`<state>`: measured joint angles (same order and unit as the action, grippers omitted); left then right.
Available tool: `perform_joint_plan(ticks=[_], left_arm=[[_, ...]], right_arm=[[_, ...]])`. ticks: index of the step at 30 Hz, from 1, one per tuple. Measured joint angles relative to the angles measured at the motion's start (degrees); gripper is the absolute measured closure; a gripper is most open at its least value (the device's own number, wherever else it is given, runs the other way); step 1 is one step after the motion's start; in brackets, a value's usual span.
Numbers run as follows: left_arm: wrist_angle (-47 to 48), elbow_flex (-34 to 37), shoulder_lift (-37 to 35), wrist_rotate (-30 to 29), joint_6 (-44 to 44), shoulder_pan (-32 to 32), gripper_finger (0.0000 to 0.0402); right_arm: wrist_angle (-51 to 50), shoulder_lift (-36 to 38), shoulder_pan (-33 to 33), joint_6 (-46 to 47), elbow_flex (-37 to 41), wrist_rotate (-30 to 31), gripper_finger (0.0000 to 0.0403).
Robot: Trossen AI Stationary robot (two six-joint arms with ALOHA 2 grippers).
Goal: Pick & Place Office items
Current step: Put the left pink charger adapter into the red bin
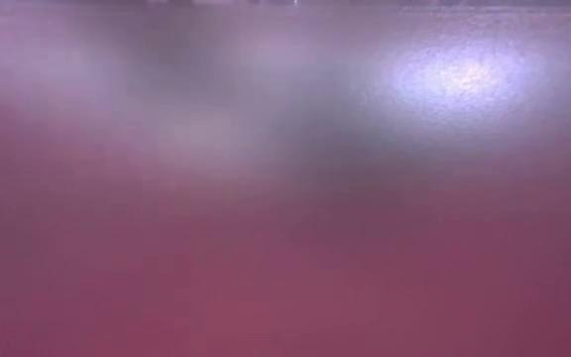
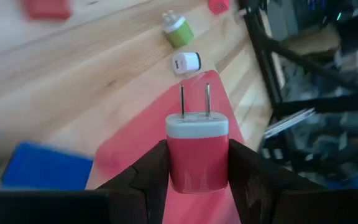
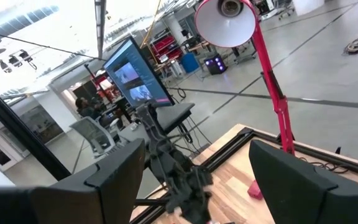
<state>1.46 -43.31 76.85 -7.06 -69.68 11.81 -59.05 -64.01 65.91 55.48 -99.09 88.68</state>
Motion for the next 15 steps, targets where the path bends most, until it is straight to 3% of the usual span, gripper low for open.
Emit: perform_joint_plan(ticks=[5, 10, 15], left_arm=[[2.14, -8.4, 7.89, 4.82, 16.02, -1.53, 0.0264], [15.46, -17.18, 12.44, 6.15, 28.77, -1.48, 0.0265], [19.98, -18.32, 13.78, 10.3, 34.86, -0.2, 0.0265]], right_arm=[[1.25, 0.04, 0.0, 0.0, 0.0, 0.0, 0.0121], [2.3, -0.14, 0.02, 0.02, 0.0, -0.05, 0.0121], [2.28, -0.7, 0.05, 0.0, 0.0, -0.09, 0.0121]])
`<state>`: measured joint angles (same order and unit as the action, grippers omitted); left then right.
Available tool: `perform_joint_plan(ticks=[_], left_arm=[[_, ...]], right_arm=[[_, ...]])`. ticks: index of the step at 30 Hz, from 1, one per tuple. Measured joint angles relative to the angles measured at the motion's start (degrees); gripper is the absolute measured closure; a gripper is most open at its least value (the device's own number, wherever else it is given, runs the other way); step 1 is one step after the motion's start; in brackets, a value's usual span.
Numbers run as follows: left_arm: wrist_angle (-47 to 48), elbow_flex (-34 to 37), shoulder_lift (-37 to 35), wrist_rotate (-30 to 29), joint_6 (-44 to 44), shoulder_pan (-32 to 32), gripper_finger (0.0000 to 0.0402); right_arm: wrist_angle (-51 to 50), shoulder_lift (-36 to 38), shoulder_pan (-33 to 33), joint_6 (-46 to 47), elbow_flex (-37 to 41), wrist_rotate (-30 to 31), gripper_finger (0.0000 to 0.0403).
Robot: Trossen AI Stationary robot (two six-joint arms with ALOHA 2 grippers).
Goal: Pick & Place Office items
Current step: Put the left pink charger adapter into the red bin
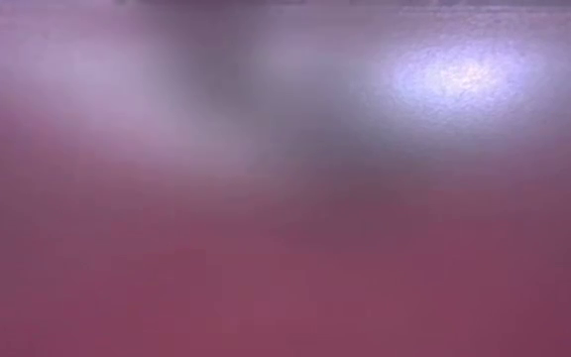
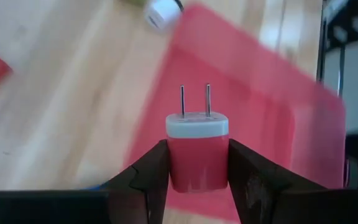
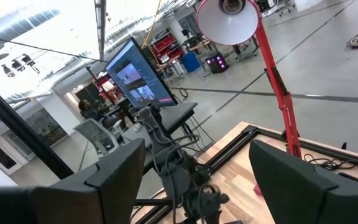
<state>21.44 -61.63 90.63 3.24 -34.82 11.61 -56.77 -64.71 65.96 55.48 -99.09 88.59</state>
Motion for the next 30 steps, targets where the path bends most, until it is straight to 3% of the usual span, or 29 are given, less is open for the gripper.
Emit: perform_joint_plan(ticks=[10, 17, 30], left_arm=[[1.11, -0.02, 0.02, 1.52, 5.14, -0.06, 0.0265], [-0.79, -0.04, -0.54, -2.36, 5.47, -0.73, 0.0265], [0.21, 0.0, -0.5, -0.22, 9.37, 0.03, 0.0257]], right_arm=[[0.09, -0.59, -0.03, 0.0, 0.0, 0.12, 0.0121], [0.35, -0.66, -0.04, 0.02, 0.0, 0.22, 0.0121], [0.35, -1.18, -0.05, 0.0, -0.02, 1.47, 0.0121]])
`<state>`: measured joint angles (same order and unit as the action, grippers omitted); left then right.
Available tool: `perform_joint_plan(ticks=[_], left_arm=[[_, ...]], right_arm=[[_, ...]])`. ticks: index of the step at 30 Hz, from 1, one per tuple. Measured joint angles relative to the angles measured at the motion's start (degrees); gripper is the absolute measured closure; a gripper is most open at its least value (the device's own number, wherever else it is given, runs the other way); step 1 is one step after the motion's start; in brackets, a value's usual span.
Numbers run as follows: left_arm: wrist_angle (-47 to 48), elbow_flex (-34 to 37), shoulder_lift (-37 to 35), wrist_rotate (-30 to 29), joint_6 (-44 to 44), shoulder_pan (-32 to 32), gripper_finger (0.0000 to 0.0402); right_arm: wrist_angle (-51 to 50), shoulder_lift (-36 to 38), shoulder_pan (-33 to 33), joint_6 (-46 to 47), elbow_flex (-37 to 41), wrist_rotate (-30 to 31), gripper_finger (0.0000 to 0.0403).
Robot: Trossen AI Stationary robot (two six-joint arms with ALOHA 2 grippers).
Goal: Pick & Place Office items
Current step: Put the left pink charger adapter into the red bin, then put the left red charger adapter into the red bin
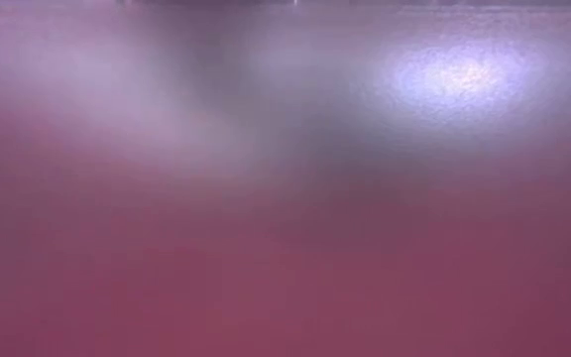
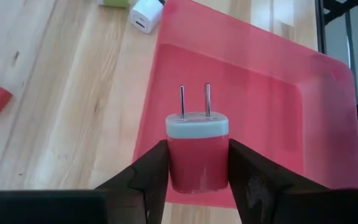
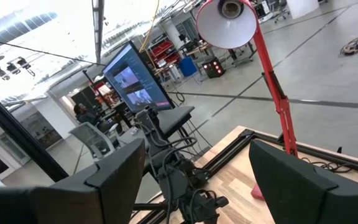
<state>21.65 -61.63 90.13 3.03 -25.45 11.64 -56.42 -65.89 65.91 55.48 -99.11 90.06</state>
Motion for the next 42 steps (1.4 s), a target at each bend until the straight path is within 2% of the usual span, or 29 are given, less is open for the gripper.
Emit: perform_joint_plan(ticks=[7, 18, 22, 29, 33, 38, 42], left_arm=[[-0.87, 0.3, 0.3, 1.28, 2.54, -0.57, 0.0257], [-2.29, 0.49, 1.9, 1.36, 1.2, -0.48, 0.0251], [-3.5, 0.42, 2.19, 1.37, 0.99, -0.46, 0.0223], [-3.42, 0.46, 2.12, 0.82, -0.38, -0.46, 0.0152], [0.62, 0.46, 2.12, -1.83, -3.39, -0.87, 0.013], [8.82, 0.48, 1.26, -2.05, -3.53, -0.88, 0.0126], [12.32, 0.47, -2.34, -1.94, -4.76, 0.07, 0.0126]], right_arm=[[-0.05, -0.21, 0.0, 0.0, 0.02, -0.02, 0.0121], [0.37, -0.96, -0.07, 0.02, 0.0, -0.02, 0.0121], [0.39, -0.96, -0.07, 0.02, 0.0, -0.02, 0.0121], [0.43, -0.96, -0.07, 0.02, 0.0, -0.02, 0.0121], [0.6, -0.96, -0.07, 0.02, 0.0, -0.04, 0.0121], [0.78, -0.96, -0.07, 0.02, 0.0, -0.04, 0.0121], [0.79, -0.92, -0.07, 0.02, 0.0, -0.04, 0.0121]])
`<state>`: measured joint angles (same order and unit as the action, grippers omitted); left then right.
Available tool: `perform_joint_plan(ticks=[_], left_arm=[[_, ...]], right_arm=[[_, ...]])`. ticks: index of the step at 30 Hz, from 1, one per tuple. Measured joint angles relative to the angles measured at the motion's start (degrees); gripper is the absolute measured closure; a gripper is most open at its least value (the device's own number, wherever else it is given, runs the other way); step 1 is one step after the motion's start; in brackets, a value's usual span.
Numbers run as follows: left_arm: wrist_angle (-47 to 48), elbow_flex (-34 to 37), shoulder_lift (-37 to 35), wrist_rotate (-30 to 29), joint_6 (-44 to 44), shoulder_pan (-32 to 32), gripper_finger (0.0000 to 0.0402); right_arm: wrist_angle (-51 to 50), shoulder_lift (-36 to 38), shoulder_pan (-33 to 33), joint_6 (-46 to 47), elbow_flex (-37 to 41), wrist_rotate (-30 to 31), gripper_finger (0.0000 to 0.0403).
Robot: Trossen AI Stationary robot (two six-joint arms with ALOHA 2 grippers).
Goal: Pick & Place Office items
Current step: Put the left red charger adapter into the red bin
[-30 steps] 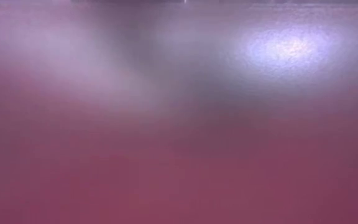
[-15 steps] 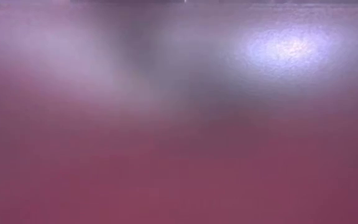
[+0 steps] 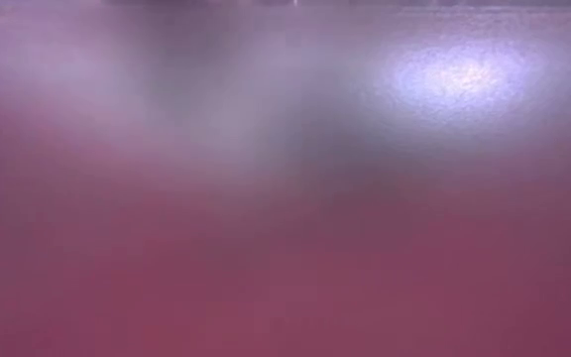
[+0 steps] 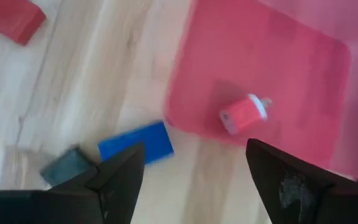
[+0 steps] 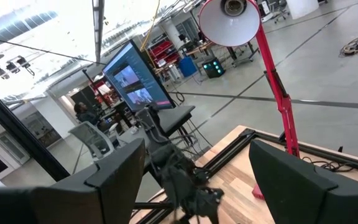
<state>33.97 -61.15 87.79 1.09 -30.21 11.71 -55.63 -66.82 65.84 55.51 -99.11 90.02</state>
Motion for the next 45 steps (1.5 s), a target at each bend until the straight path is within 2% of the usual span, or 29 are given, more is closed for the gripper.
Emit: perform_joint_plan(ticks=[6, 11, 14, 16, 21, 24, 26, 30, 35, 40, 45], left_arm=[[12.39, 0.09, -8.1, -7.39, -9.45, 1.13, 0.0126], [18.31, 3.75, -12.65, -6.03, -22.48, 2.63, 0.0126], [15.39, 6.48, -14.35, -7.53, -33.1, 2.14, 0.0126], [10.14, 8.04, -14.78, -9.67, -37.77, 0.45, 0.0126], [-10.78, 11.24, -13.42, -11.18, -39.73, -7.98, 0.0126], [-7.43, 11.59, -11.17, -12.21, -46.19, -16.04, 0.0126], [-6.07, 11.56, -10.18, -11.24, -42.33, -20.75, 0.0126], [-2.51, 11.55, -8.99, -4.91, -34.63, -28.0, 0.0123], [2.9, 11.55, -9.17, -4.8, -32.31, -33.96, 0.0104], [-1.11, 11.41, -8.04, -1.96, -31.74, -37.14, 0.0089], [-2.81, 11.44, -3.47, 1.22, -31.66, -36.3, 0.0081]], right_arm=[[0.45, 0.0, 0.02, -0.04, 0.0, 0.0, 0.0121], [0.34, -0.01, 0.02, -0.61, 0.0, -0.01, 0.0121], [0.04, -0.03, 0.02, -0.61, 0.0, -0.02, 0.0121], [0.02, -0.01, 0.02, -0.68, 0.02, -0.02, 0.0121], [0.01, -0.01, -0.5, -1.07, 0.0, -0.02, 0.0121], [0.44, -0.01, -0.65, -1.17, 0.0, -0.02, 0.0121], [1.31, -0.01, -0.61, -1.83, 0.0, -0.02, 0.0121], [1.72, -0.03, -0.61, -1.97, 0.02, -0.02, 0.0121], [1.94, -0.24, -0.61, -2.36, 0.0, -0.02, 0.0121], [1.98, -0.29, -0.61, -3.01, 0.0, -0.07, 0.0121], [2.09, -0.62, -0.61, -2.99, 0.0, -0.04, 0.0121]])
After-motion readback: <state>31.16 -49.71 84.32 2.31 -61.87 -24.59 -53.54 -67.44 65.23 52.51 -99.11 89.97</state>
